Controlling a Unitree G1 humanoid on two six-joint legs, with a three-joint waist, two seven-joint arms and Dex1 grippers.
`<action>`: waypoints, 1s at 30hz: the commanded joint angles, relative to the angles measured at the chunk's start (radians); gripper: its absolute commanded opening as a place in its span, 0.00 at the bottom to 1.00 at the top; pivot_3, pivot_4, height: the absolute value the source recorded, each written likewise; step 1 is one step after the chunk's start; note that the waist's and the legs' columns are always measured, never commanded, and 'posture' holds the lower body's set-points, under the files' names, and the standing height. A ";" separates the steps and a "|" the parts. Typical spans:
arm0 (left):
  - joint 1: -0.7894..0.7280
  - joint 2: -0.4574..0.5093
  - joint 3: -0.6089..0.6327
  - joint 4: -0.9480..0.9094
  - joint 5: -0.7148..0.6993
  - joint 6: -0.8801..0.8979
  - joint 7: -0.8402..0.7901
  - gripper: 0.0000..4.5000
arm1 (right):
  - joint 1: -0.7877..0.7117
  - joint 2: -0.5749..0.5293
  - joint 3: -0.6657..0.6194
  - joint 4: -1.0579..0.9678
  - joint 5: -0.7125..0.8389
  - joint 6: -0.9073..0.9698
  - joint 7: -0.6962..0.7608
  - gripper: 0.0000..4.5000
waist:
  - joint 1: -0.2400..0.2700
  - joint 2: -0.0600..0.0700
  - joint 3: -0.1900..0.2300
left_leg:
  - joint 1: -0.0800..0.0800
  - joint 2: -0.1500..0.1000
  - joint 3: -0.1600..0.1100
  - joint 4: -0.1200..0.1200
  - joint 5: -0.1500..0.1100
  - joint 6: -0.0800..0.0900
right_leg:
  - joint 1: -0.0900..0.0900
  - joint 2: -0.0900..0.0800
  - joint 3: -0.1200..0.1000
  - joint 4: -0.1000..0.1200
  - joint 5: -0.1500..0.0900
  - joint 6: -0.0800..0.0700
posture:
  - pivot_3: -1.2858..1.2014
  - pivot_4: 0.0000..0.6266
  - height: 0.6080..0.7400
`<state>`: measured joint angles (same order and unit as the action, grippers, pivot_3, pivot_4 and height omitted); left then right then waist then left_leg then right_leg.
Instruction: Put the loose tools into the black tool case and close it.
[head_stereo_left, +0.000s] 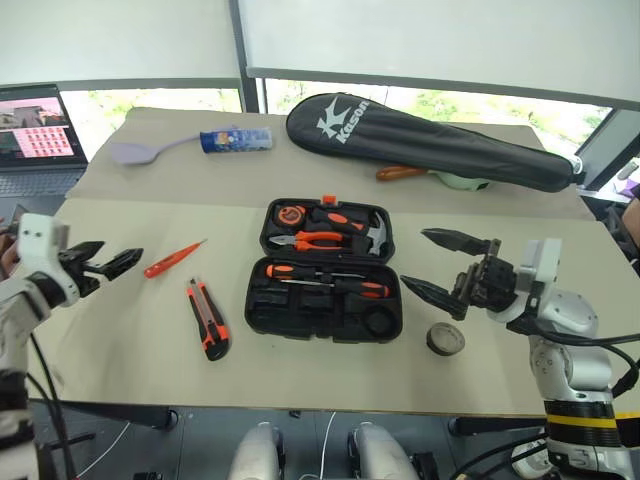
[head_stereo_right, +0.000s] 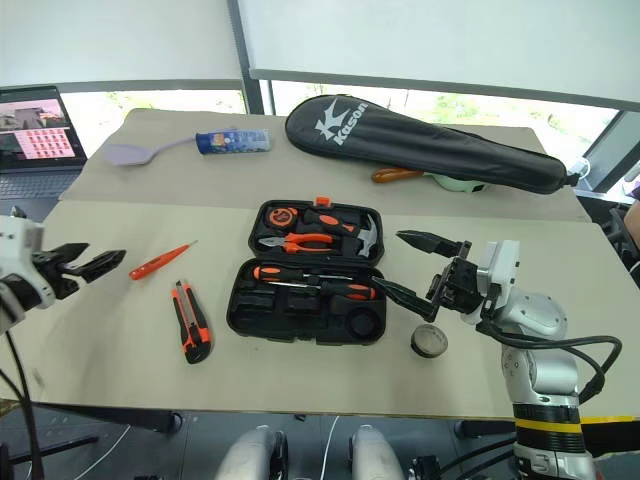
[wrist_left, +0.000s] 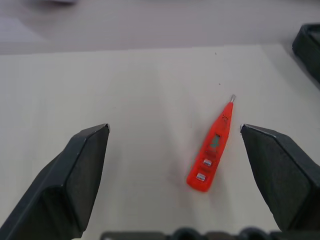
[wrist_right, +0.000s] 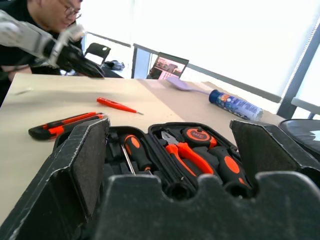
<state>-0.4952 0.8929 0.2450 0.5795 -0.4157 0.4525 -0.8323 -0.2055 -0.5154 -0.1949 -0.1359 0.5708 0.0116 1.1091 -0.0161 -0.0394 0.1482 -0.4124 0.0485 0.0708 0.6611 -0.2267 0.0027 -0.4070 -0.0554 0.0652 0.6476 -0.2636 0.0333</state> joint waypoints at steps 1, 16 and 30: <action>-0.220 -0.020 -0.127 0.279 0.143 -0.093 -0.106 1.00 | 0.013 -0.008 -0.014 -0.076 0.011 0.013 -0.048 1.00 | 0.005 -0.001 0.000 | -0.002 0.000 0.000 0.000 0.000 0.000 | -0.001 0.001 0.000 0.000 0.000 0.000 | 0.52 0.24 1.00; -0.407 -0.072 -0.263 0.634 0.369 -0.287 -0.323 0.38 | 0.128 -0.046 -0.047 -0.266 0.036 0.100 -0.183 1.00 | 0.004 -0.001 0.001 | -0.003 -0.001 -0.001 0.001 0.000 0.000 | -0.002 0.000 0.000 0.000 0.000 0.000 | 0.52 0.24 1.00; -0.334 -0.056 -0.138 0.334 0.208 -0.597 -0.714 0.10 | 0.156 -0.124 -0.086 -0.216 0.041 0.097 -0.116 1.00 | 0.008 -0.004 0.002 | -0.005 0.000 -0.002 0.004 0.000 0.000 | -0.001 0.000 -0.002 0.001 0.000 0.001 | 0.52 0.24 1.00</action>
<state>-0.8316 0.8196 0.1244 1.0255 -0.1855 -0.1313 -1.4685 -0.0526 -0.6210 -0.2375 -0.3422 0.5781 0.1128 0.9767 -0.0078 -0.0432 0.1500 -0.4175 0.0480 0.0685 0.6648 -0.2263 0.0026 -0.4081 -0.0558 0.0634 0.6482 -0.2636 0.0339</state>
